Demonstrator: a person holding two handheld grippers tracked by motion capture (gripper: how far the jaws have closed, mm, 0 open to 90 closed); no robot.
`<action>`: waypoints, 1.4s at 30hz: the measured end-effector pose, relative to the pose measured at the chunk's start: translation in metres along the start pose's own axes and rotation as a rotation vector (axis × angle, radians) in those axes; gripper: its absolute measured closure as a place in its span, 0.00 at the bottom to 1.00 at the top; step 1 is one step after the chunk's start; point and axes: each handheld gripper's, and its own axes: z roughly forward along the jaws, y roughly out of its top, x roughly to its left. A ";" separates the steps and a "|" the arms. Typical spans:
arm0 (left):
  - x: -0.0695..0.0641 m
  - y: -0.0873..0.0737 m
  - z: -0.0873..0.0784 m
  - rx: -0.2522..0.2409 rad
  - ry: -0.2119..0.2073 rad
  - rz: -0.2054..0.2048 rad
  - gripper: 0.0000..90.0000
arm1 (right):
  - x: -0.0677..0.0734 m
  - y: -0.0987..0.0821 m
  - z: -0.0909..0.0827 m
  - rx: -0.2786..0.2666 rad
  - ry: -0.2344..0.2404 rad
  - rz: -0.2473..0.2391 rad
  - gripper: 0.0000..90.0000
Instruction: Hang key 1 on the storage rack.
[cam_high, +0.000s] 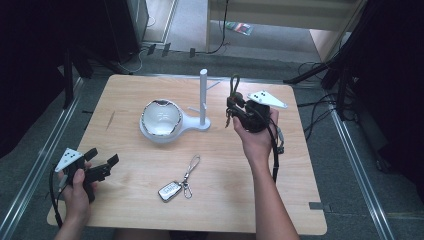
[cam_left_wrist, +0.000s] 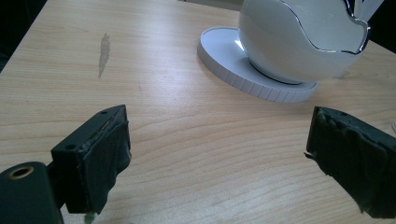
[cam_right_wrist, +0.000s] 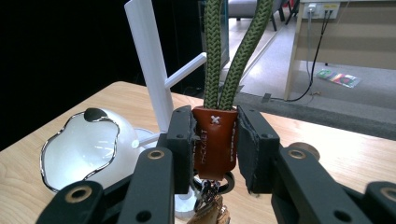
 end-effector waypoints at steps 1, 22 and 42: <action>0.000 0.000 0.000 0.000 -0.001 0.001 0.08 | 0.000 0.000 0.002 0.002 0.004 -0.002 0.77; 0.000 0.000 0.000 0.004 -0.001 0.006 0.08 | 0.001 0.004 0.036 0.067 0.019 -0.009 0.77; 0.000 0.000 0.000 -0.001 -0.001 0.002 0.08 | -0.005 0.002 0.054 0.122 0.083 0.034 0.77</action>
